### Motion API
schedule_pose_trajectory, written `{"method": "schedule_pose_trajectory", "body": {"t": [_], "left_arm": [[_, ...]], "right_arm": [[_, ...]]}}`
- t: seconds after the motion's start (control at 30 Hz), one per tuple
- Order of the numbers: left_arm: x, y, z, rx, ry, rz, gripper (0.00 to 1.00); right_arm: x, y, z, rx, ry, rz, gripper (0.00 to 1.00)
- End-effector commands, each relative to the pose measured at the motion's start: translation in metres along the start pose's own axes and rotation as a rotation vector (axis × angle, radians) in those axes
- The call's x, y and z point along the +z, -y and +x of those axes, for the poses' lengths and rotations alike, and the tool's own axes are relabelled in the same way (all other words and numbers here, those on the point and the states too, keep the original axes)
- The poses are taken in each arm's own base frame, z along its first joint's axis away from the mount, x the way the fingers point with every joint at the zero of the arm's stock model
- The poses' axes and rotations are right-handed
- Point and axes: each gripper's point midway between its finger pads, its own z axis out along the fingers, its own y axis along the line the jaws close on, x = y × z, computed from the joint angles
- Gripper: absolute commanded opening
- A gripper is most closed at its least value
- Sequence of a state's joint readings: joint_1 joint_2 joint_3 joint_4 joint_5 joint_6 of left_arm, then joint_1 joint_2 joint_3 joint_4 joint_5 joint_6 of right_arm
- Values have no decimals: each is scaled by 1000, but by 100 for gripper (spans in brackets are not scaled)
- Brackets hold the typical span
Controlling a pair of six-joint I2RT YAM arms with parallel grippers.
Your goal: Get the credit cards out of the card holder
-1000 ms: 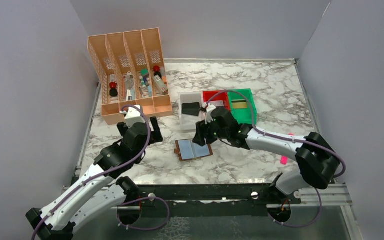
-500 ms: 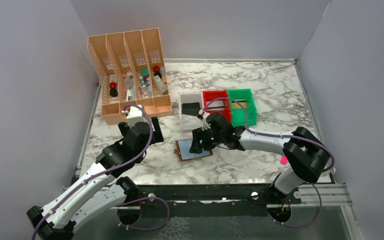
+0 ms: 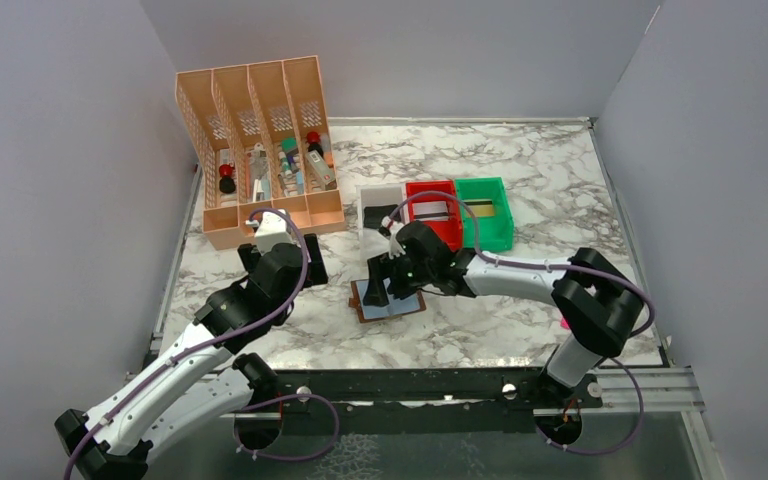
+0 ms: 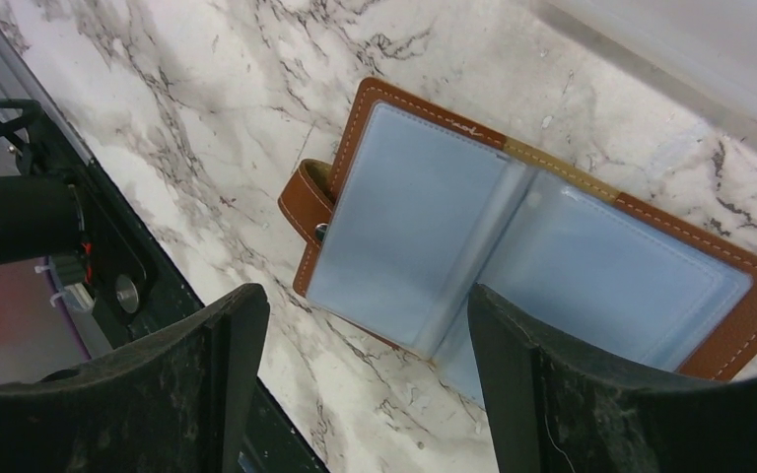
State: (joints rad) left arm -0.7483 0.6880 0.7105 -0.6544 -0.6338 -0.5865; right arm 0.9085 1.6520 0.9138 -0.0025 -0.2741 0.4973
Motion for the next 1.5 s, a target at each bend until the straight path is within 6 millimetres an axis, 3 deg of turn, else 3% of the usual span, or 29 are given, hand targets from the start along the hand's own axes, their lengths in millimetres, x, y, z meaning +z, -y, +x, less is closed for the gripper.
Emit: {"method": "schedule_pose_trajectory", "body": {"t": [0.0,0.13,0.4,0.63,0.9,1.13,1.27,1.47], "left_arm": [[-1,-2,-1,-1,2,-5,99],[-1,-2,-1,-6,6,-4,99],[-1,-1,-1,-8,4,1,99],[-2,0,0,-6,-1,6,99],[-1,0,0,-6,-1,5,99],[0,1,1,2,-8,3,99],[1,1,2,4,-12,4,99],[0,1,2,4,-12,4,99]], "right_arm": [[7,1,7,20,-29,25,79],[11,-2,8,25,-42,8,80],[25,12,18,29,-80,86,82],[35,38,29,-12,-102,269,84],[38,69,56,-74,-124,492,75],[39,81,62,-102,-124,600,72],[38,77,60,-86,-109,588,62],[40,52,49,-56,-70,476,48]]}}
